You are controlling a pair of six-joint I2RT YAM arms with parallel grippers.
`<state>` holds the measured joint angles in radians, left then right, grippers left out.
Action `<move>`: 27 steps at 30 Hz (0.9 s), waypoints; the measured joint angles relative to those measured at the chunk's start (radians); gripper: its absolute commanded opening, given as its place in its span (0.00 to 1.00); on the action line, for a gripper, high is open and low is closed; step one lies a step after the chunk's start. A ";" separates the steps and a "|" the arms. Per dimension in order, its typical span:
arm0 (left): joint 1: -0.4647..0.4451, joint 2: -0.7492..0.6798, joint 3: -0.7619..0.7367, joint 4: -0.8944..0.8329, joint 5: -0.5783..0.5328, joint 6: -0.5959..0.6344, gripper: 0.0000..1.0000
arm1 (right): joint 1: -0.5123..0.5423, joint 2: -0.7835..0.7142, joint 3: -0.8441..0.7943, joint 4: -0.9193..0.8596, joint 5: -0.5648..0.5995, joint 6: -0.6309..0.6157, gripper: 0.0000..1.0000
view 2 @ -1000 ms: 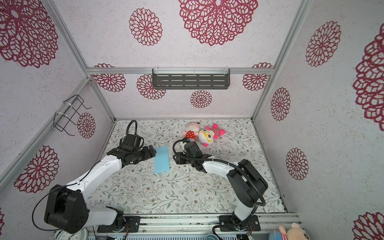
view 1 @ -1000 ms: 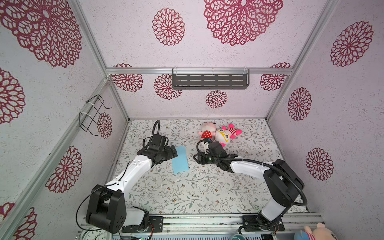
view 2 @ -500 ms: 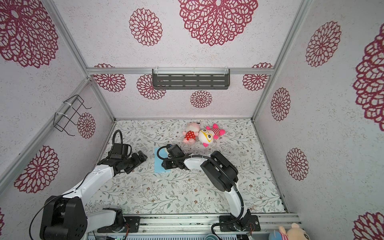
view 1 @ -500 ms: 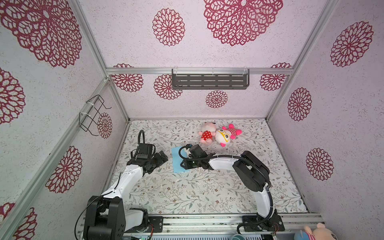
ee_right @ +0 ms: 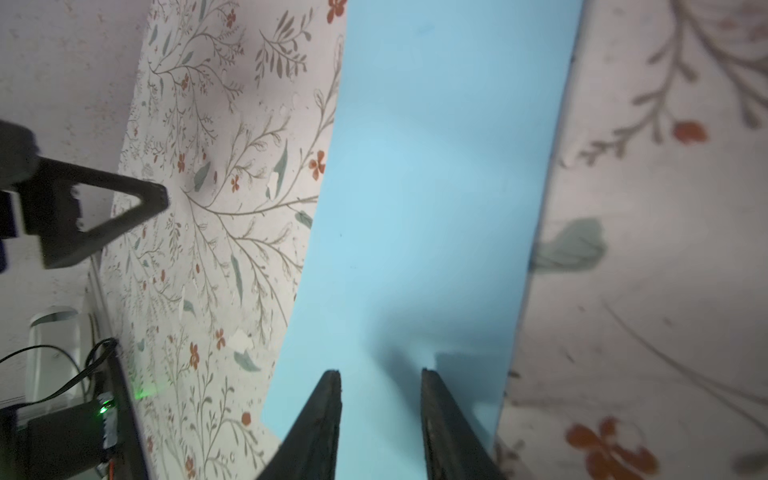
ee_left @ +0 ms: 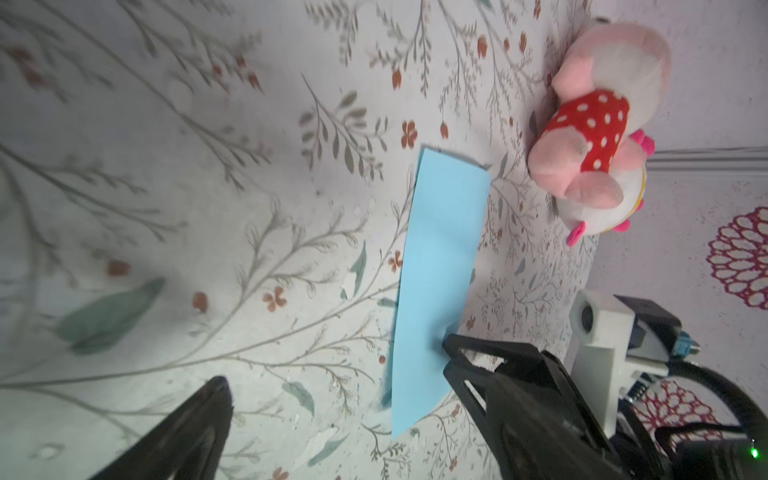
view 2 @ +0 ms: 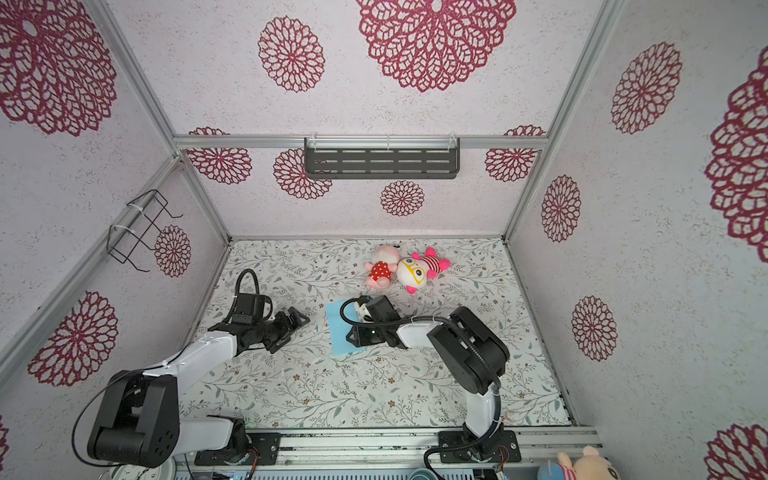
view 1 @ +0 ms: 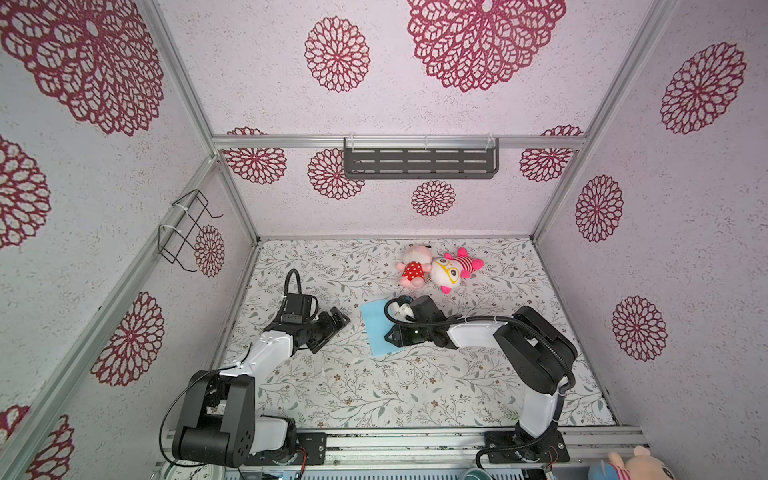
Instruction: Fold a paper plane with a square sheet of paper (pick it up from the middle)
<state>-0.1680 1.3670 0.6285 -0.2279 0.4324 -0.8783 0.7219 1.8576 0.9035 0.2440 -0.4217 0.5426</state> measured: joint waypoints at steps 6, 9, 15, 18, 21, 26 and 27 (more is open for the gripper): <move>-0.138 0.089 -0.026 0.108 0.078 -0.101 0.82 | -0.038 -0.006 -0.066 0.103 -0.082 0.034 0.37; -0.188 0.153 -0.026 0.180 0.103 -0.157 0.71 | -0.047 -0.006 -0.078 0.125 -0.100 0.051 0.36; -0.219 0.258 -0.014 0.320 0.158 -0.240 0.60 | -0.056 -0.005 -0.085 0.135 -0.108 0.063 0.36; -0.225 0.285 -0.002 0.351 0.163 -0.261 0.57 | -0.058 -0.005 -0.088 0.141 -0.110 0.064 0.36; -0.227 0.296 -0.001 0.363 0.164 -0.276 0.53 | -0.058 -0.005 -0.089 0.145 -0.110 0.071 0.36; -0.228 0.303 -0.002 0.367 0.168 -0.290 0.49 | -0.060 -0.005 -0.089 0.146 -0.111 0.079 0.36; -0.228 0.303 -0.004 0.368 0.171 -0.291 0.49 | -0.060 -0.005 -0.089 0.146 -0.111 0.080 0.35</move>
<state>-0.3958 1.6695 0.6243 0.1402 0.6029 -1.1690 0.6624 1.8526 0.8146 0.3901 -0.5323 0.6231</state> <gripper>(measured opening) 0.492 0.358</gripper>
